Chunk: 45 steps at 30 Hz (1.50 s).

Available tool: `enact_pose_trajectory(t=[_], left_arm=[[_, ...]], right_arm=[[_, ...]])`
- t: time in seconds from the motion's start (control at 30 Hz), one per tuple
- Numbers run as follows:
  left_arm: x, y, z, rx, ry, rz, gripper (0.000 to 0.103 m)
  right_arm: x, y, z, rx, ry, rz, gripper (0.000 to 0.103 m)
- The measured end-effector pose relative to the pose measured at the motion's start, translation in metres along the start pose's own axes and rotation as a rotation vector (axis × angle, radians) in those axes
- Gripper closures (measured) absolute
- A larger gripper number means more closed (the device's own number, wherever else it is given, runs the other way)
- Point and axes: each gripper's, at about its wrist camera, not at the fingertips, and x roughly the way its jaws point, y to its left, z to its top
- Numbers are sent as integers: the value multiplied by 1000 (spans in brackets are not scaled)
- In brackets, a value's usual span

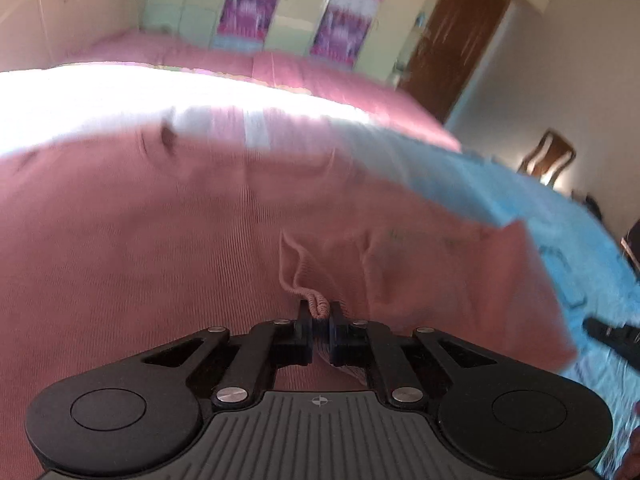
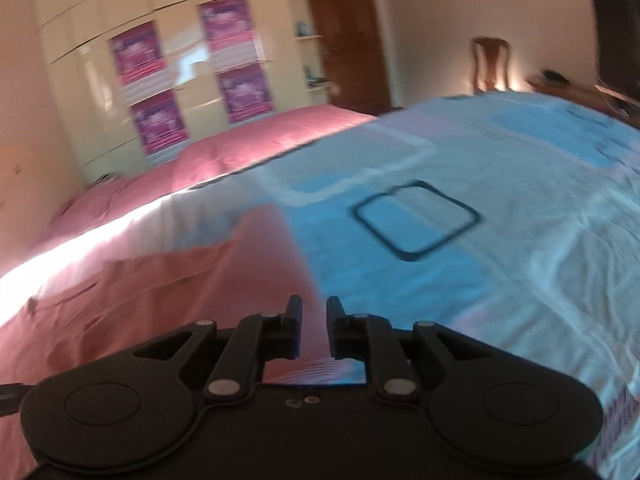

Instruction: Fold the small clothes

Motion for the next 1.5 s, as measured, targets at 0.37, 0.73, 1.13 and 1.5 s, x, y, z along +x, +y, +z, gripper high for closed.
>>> enact_pose_trajectory(t=[0.37, 0.73, 1.13, 1.5], left_arm=[[-76, 39, 13, 17, -189, 119, 97], [-70, 83, -22, -11, -134, 193, 97], [-34, 111, -8, -79, -112, 185, 54], [-30, 116, -10, -59, -146, 199, 99]], right_arm=[[21, 10, -1, 23, 23, 29, 89], [32, 37, -10, -93, 110, 173, 84], [48, 39, 3, -122, 126, 166, 81], [59, 47, 6, -147, 126, 188, 82]])
